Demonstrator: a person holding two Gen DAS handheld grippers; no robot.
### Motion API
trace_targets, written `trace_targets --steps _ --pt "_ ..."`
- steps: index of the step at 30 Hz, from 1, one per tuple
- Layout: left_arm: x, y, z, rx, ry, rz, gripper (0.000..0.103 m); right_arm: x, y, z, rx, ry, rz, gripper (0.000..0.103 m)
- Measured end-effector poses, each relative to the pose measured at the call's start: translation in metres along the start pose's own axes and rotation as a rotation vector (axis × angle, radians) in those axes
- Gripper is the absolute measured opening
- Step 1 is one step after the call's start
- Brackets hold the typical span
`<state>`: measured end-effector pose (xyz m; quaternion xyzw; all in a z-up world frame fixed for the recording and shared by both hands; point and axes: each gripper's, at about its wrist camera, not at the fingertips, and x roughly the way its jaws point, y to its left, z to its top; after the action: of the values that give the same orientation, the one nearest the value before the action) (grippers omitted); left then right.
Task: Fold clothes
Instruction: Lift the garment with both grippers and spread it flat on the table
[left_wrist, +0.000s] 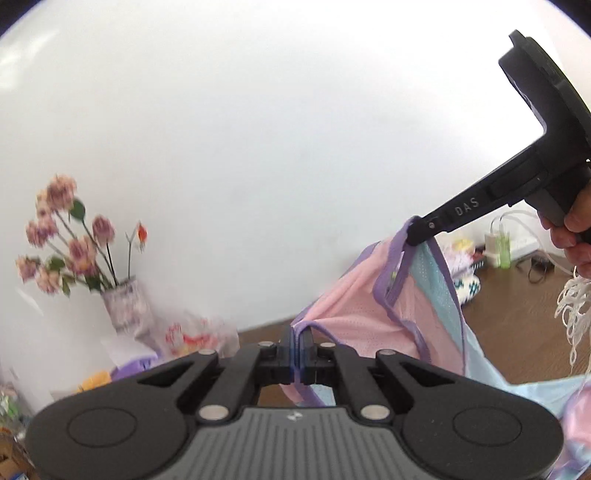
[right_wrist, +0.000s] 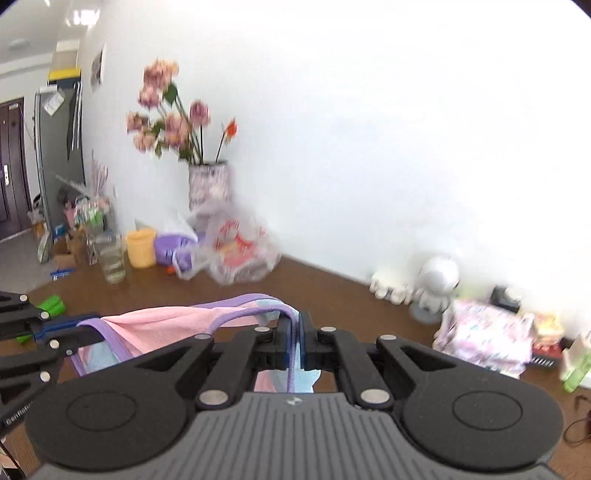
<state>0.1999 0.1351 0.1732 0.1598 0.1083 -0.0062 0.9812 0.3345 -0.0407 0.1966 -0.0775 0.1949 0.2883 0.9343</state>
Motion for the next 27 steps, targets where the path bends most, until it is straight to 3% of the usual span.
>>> trace_targets --steps 2,4,9,13,20,27 --pt "-0.025 -0.015 0.006 0.044 -0.044 -0.034 0.001 -0.04 -0.015 0.003 -0.016 -0.052 -0.018 0.003" --pt "-0.042 -0.039 -0.001 0.093 -0.035 -0.099 0.001 -0.075 -0.026 -0.008 -0.042 -0.069 -0.03 0.003" --pt "-0.069 -0.096 -0.037 0.153 0.034 -0.229 0.001 -0.118 -0.036 -0.08 -0.08 0.021 -0.05 0.003" --pt "-0.07 -0.123 -0.073 0.11 0.147 -0.314 0.001 -0.14 -0.033 -0.141 -0.04 0.102 -0.004 0.003" --pt "-0.053 -0.127 -0.131 0.021 0.327 -0.32 0.001 -0.157 -0.009 -0.231 0.02 0.287 0.115 0.003" --pt "-0.057 -0.111 -0.146 -0.035 0.387 -0.302 0.002 -0.148 0.03 -0.258 -0.01 0.378 0.226 0.004"
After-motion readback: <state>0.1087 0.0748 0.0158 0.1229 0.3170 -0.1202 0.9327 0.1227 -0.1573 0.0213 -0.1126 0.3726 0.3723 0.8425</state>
